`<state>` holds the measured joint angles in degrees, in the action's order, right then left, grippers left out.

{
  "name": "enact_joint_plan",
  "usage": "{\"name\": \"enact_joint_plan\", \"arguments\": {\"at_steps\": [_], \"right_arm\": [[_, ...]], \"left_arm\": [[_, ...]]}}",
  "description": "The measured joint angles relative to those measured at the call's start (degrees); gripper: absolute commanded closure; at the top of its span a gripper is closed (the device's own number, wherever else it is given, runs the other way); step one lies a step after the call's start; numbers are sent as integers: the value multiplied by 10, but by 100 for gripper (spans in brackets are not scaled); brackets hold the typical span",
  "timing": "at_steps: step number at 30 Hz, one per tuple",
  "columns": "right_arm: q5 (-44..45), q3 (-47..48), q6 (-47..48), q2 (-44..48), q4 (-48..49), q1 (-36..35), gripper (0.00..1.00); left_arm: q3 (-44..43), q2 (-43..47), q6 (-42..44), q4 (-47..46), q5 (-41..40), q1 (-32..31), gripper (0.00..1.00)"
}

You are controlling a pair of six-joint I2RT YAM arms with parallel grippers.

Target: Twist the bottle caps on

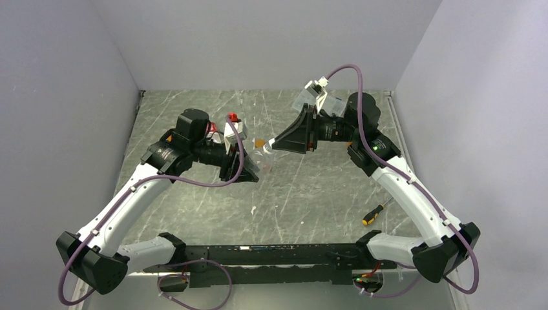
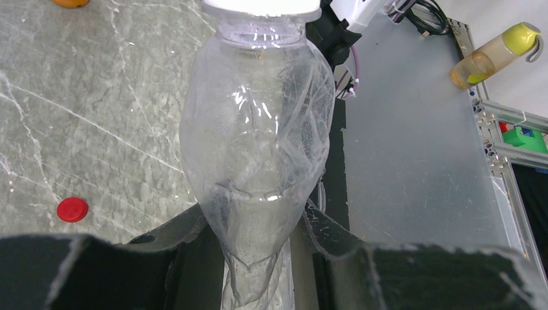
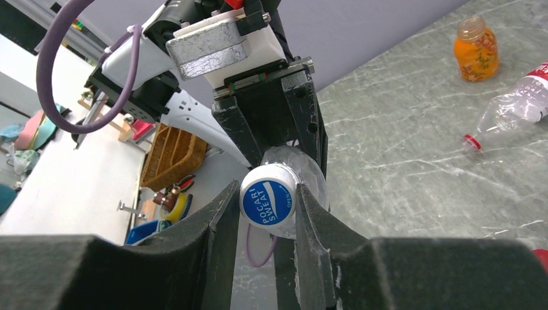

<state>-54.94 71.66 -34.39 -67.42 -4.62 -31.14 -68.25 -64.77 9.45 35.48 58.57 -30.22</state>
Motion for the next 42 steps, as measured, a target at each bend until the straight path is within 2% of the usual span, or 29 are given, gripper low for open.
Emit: {"name": "enact_joint_plan", "arguments": {"at_steps": [12,28,36,42], "right_arm": [[2,80,144,-29,-169,-24,93],[45,137,279,-51,-312,-62,96],[72,127,282,-52,-334,-67,96],[114,120,220,-63,-320,-67,99]], "left_arm": [[-8,-10,26,59,3,-2,100],[-52,-38,66,175,-24,-12,100],[-58,-42,85,190,-94,-31,100],[-30,-2,83,137,-213,-52,100]]}}
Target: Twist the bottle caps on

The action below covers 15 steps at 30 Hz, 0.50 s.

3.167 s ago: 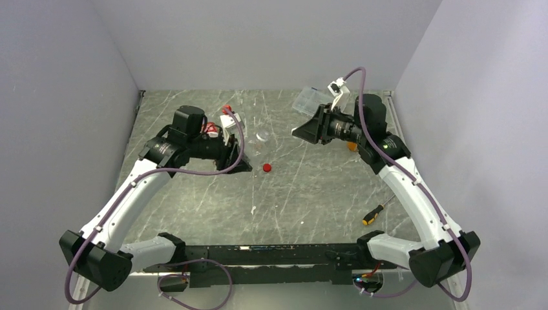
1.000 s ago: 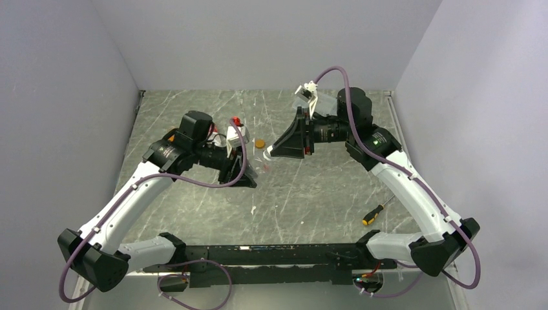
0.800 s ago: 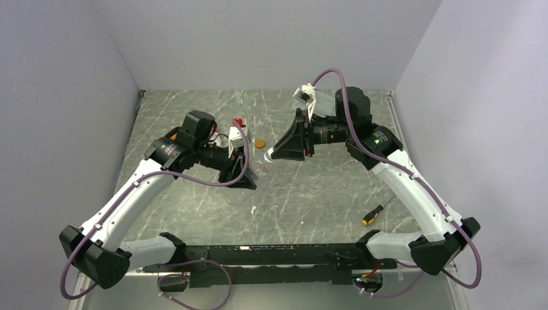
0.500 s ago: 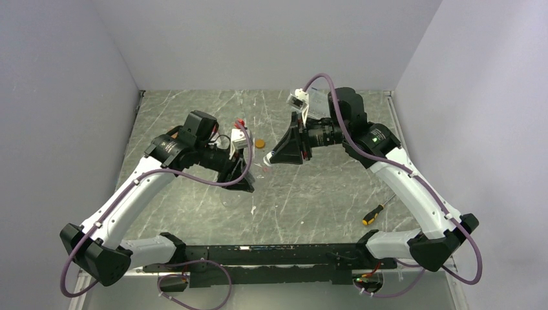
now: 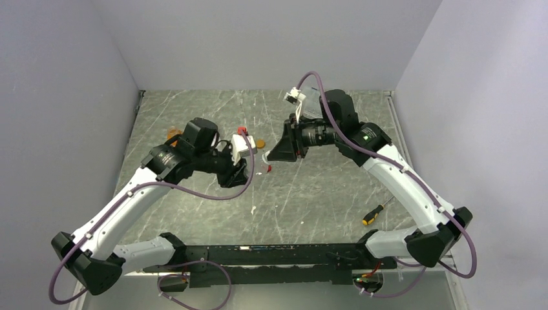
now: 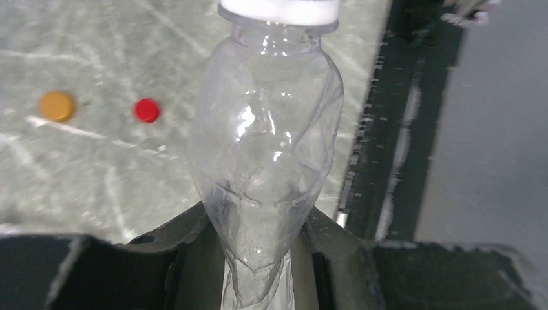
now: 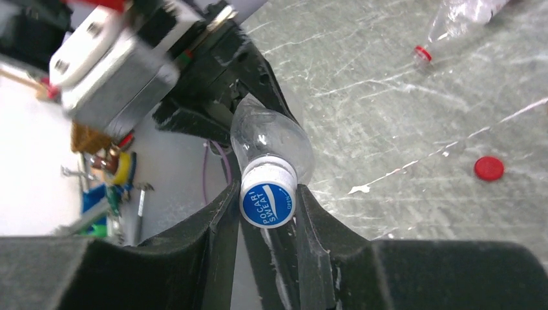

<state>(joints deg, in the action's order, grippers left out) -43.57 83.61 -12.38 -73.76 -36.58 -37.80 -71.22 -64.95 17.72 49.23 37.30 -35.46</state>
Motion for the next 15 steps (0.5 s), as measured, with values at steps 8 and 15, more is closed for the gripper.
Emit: {"name": "enact_joint_plan", "arguments": {"at_steps": [8,15], "right_arm": [[66,-1,-193,-49,35,21,100],[119,-28,-338,-64,70,25,100]], "left_arm": [[59,35,0,-102,-208,-36,100],[90,38,30,-152,-369,-87,100]]}}
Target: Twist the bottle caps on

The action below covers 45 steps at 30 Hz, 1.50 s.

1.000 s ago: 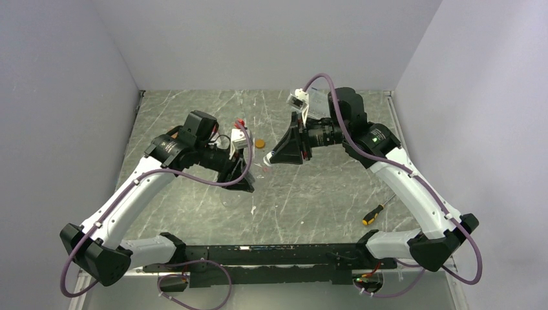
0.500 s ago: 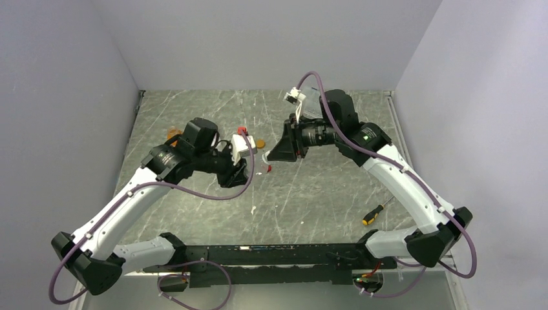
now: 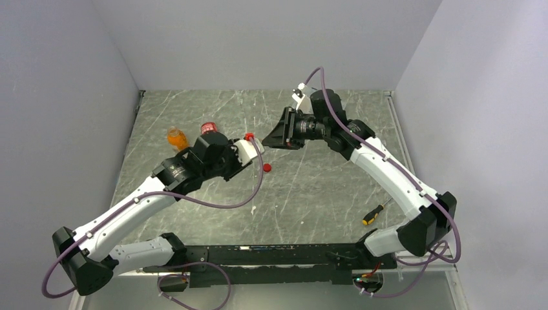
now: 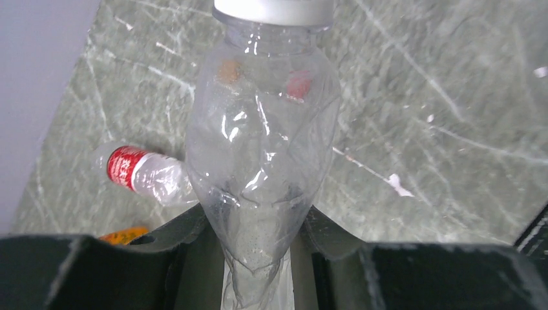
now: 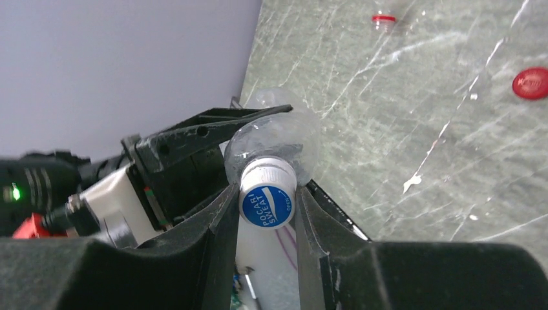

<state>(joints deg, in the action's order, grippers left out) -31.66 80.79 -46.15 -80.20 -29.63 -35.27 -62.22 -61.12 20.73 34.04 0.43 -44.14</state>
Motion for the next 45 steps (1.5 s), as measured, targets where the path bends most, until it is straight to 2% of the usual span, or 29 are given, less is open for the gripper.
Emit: {"name": "enact_joint_plan", "arguments": {"at_steps": [4,5,9,12,14,17,19,25,28,34,39,45], "right_arm": [[14,-22,-59,-9,8,0,99],[17,-22,-69,-13,8,0,94],[28,-15,-84,-20,3,0,65],[38,1,-82,-20,-12,0,35],[44,14,-74,-22,-28,-4,21],[63,41,-49,-21,-62,-12,6],[80,54,-29,-12,-80,-9,1],[106,65,74,60,-112,17,1],[76,82,166,85,-125,19,7],[4,71,327,127,-145,14,19],[-43,66,396,141,-155,14,25],[-79,66,429,132,-161,-14,31]], "left_arm": [[26,0,21,-17,-70,-26,100],[30,0,24,-19,-82,-30,100],[39,0,25,-33,-104,-35,100],[41,1,23,-45,-105,-36,100],[40,1,17,-86,-88,-40,100],[38,5,1,-106,-52,-34,100],[38,10,-15,-109,-12,-11,100],[35,12,-47,-85,155,64,100],[27,5,-55,-63,270,88,100],[18,-20,-55,-28,442,97,100],[12,-42,-55,-8,524,98,100],[3,-51,-55,9,567,98,100]]}}
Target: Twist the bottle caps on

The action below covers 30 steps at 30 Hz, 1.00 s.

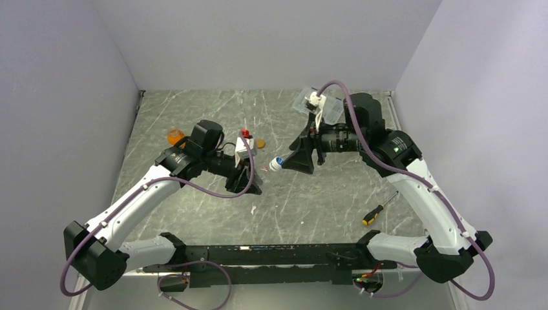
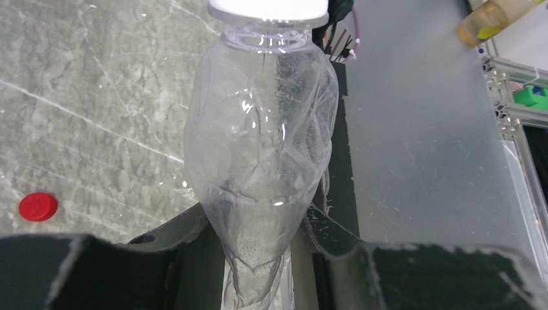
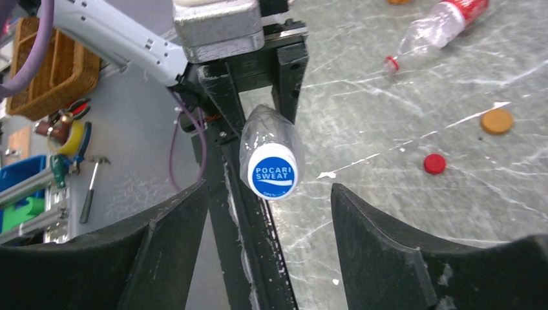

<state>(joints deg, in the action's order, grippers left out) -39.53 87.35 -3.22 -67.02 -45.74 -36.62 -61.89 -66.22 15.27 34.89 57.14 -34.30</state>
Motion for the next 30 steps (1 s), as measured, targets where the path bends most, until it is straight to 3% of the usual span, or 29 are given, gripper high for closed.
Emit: {"name": "enact_joint_plan", "arguments": {"at_steps": [7,13,15,18,21,26,30], "right_arm": [[-2,0,11,-26,-10,-23,41],[-2,3,13,-38,-14,-26,56],[-2,7,13,-41,-14,-28,64],[-7,11,13,-44,-15,-29,83],[-2,16,7,-48,-20,-30,92],[33,44,-22,-76,-41,-27,100],[85,76,-82,-111,-51,-20,100]], "left_arm": [[-2,-2,0,1,20,0,100],[-2,-4,0,1,21,0,100],[-2,-4,0,1,20,0,100],[-2,-4,0,1,17,0,100],[-3,-4,-1,0,8,0,100],[-8,-1,-12,-7,-61,0,100],[-8,13,-16,-34,-182,-2,100]]}}
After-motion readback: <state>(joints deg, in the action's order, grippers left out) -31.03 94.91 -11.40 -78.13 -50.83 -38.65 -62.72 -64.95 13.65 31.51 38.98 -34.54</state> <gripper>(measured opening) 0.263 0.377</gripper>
